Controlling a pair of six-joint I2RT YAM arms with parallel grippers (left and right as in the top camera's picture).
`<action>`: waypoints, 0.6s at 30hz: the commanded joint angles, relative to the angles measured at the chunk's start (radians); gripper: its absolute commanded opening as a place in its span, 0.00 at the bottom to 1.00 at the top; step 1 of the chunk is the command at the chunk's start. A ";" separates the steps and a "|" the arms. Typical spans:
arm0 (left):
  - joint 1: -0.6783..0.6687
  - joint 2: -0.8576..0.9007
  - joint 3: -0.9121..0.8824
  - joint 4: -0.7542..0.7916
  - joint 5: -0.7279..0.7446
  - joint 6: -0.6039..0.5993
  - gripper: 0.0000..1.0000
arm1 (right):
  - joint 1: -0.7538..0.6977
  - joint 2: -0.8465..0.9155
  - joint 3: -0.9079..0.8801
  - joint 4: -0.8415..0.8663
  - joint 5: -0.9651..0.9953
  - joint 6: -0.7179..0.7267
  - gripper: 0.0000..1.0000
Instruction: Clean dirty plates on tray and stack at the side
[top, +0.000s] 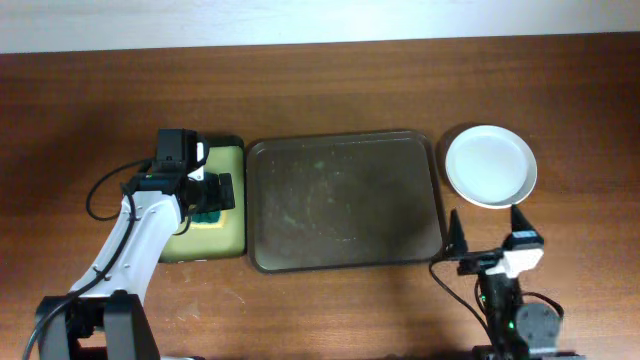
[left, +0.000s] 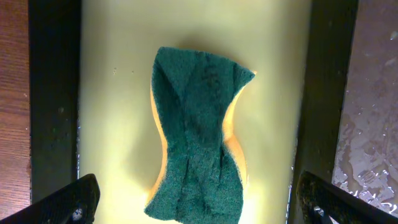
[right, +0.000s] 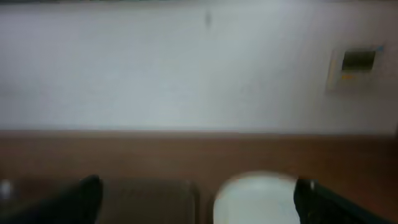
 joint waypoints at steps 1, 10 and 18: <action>0.003 -0.006 0.012 0.002 -0.008 0.012 0.99 | -0.008 -0.003 -0.013 -0.111 -0.003 -0.058 0.98; 0.003 -0.006 0.012 0.002 -0.008 0.012 1.00 | -0.008 -0.003 -0.013 -0.113 -0.003 -0.058 0.98; 0.000 -0.048 0.010 0.001 -0.008 0.012 0.99 | -0.008 -0.003 -0.013 -0.113 -0.003 -0.058 0.98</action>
